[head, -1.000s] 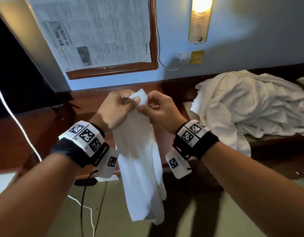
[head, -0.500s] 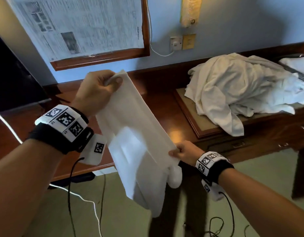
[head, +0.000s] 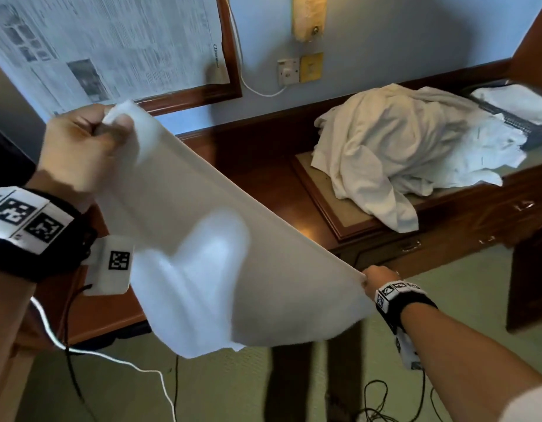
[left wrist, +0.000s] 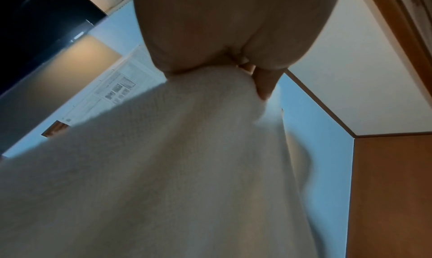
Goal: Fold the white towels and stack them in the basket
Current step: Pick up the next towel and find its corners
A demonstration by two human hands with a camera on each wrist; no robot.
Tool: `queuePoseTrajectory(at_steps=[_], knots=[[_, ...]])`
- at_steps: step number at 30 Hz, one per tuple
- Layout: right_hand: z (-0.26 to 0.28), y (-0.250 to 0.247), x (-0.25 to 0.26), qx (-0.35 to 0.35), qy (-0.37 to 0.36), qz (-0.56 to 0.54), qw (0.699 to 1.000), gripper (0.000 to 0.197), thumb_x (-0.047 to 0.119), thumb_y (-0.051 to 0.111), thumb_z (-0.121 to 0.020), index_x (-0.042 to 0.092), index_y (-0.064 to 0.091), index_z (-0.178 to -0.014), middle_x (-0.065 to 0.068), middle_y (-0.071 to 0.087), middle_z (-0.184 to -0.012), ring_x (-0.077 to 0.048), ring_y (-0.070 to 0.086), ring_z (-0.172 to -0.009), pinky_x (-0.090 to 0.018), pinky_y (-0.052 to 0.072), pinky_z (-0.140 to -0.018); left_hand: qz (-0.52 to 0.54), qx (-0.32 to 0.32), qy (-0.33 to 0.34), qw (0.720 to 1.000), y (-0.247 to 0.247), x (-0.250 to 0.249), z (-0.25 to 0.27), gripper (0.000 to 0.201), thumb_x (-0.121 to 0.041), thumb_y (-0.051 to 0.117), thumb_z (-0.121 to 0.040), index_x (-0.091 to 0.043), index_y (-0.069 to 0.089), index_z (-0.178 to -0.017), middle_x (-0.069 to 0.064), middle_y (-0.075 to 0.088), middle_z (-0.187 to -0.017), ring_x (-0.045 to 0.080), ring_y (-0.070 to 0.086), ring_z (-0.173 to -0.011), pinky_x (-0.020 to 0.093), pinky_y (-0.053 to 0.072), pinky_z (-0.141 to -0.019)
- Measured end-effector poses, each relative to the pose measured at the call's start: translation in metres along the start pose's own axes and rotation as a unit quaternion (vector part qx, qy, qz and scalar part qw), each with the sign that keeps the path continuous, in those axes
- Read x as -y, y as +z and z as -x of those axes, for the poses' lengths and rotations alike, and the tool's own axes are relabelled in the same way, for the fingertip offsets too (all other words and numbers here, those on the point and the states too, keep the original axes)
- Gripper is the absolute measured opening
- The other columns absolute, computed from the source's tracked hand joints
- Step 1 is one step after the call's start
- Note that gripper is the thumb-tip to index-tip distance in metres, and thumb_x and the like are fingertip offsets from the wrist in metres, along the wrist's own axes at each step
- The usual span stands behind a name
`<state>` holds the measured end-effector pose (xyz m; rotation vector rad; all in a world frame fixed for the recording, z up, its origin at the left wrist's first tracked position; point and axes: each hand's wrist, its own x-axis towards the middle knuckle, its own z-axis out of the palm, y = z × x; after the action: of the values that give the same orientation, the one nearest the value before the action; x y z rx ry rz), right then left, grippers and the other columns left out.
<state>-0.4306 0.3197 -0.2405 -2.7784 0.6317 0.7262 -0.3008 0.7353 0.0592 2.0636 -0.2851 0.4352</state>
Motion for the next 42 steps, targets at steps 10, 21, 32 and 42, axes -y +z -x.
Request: queuePoseTrajectory(at_steps=[10,21,32,42], knots=[[0.026,-0.140,0.125,-0.216,-0.410,-0.337,0.819,0.052,0.020,0.073,-0.087,0.018,0.055,-0.136,0.004,0.058,-0.134,-0.009,0.057,-0.116,-0.005,0.038,-0.092,0.010,0.181,0.016,0.983,0.106,-0.026,0.026,0.023,-0.010,0.060,-0.099,-0.024,0.067,-0.083,-0.014,0.063,-0.066,-0.004,0.053,-0.059,0.014,0.047,-0.058],[0.049,-0.241,0.176,-0.158,-0.601,-0.319,0.715,0.013,0.015,0.072,-0.085,0.006,0.067,-0.093,-0.008,0.066,-0.089,-0.022,0.060,-0.079,-0.034,0.048,-0.073,-0.001,0.174,-0.006,0.985,0.123,-0.042,0.031,0.015,-0.024,0.066,-0.093,-0.015,0.073,-0.084,0.015,0.065,-0.075,0.010,0.051,-0.071,0.028,0.041,-0.065],[0.046,-0.267,0.162,-0.160,-0.582,-0.312,0.734,0.013,0.012,0.063,-0.092,0.000,0.063,-0.088,-0.014,0.064,-0.083,-0.010,0.052,-0.074,-0.029,0.043,-0.071,0.111,0.059,-0.046,0.991,0.148,-0.048,0.046,0.033,-0.023,0.065,-0.098,0.007,0.060,-0.084,0.012,0.054,-0.073,0.015,0.045,-0.065,0.027,0.037,-0.057],[0.051,-0.334,0.151,-0.319,-0.532,-0.449,0.643,0.016,0.015,0.059,-0.090,0.025,0.056,-0.079,0.007,0.056,-0.080,-0.011,0.054,-0.083,-0.021,0.042,-0.077,0.190,0.025,-0.129,0.973,0.192,0.013,0.106,0.028,-0.042,0.074,-0.085,-0.014,0.075,-0.089,0.006,0.077,-0.086,0.018,0.070,-0.075,0.036,0.057,-0.067]])
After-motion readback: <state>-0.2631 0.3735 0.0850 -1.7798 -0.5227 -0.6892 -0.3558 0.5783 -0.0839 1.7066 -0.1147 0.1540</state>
